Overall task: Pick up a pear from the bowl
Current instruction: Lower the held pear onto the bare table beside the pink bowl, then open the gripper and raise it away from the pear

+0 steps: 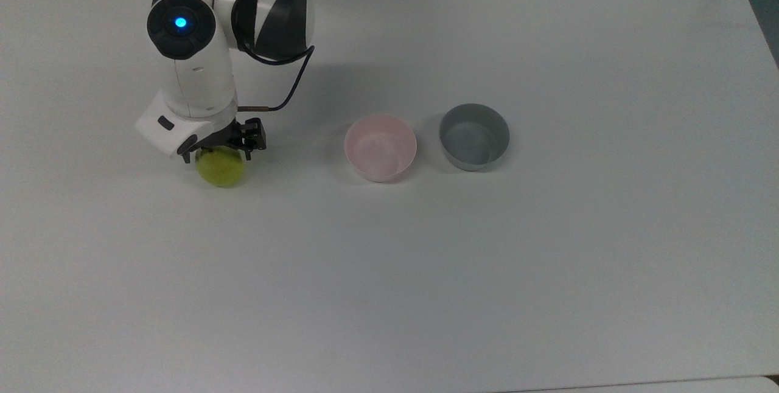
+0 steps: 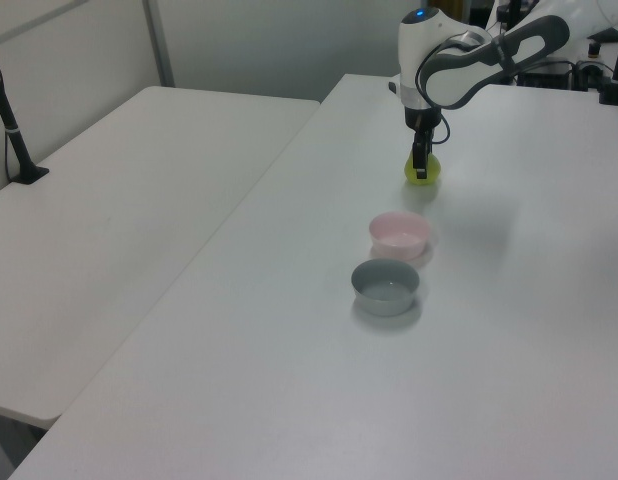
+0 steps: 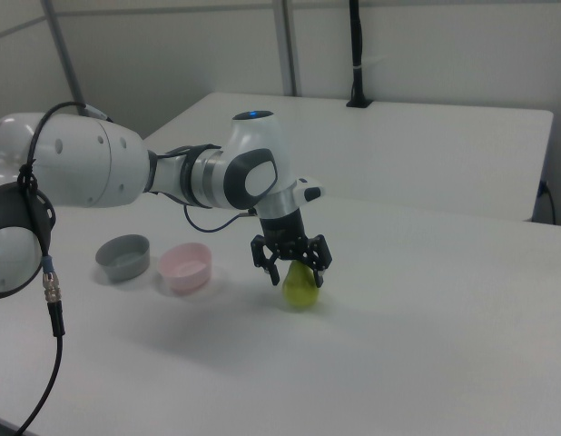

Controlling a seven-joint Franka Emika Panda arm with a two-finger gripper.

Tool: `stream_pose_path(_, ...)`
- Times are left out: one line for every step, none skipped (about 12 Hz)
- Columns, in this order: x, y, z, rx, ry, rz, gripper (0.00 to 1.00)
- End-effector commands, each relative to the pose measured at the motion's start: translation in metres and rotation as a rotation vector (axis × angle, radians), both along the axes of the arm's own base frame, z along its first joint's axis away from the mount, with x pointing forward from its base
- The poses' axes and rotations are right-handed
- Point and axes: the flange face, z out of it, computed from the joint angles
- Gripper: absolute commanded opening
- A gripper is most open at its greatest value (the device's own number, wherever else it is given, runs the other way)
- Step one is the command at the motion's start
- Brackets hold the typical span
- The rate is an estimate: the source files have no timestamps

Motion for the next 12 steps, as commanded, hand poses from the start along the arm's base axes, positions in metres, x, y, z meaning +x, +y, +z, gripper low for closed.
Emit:
stream_pose_path(-0.005,0.004,0.035,-0.013,-0.037,0.011,1.0)
stream_pose_path(-0.01,0.005,0.05,-0.014,-0.019,0.005,1.0)
stream_pose_path(-0.014,0.008,0.07,-0.018,-0.026,0.0,1.0)
stream_pose_path(-0.018,0.012,0.088,-0.02,-0.039,-0.033,1.0)
stream_pose_path(-0.022,0.021,0.102,-0.02,-0.037,-0.056,1.0)
stream_pose_path(-0.025,0.035,0.117,-0.022,-0.033,-0.048,1.0)
stream_pose_path(-0.032,0.05,0.139,-0.023,-0.029,-0.04,1.0)
stream_pose_path(-0.039,0.064,0.156,-0.023,-0.028,-0.042,1.0)
stream_pose_path(-0.046,0.075,0.173,-0.019,-0.034,-0.054,1.0)
stream_pose_path(-0.052,0.088,0.188,0.002,-0.045,-0.069,1.0)
stream_pose_path(-0.058,0.101,0.202,0.035,-0.058,-0.11,1.0)
stream_pose_path(-0.065,0.112,0.213,0.059,-0.069,-0.151,1.0)
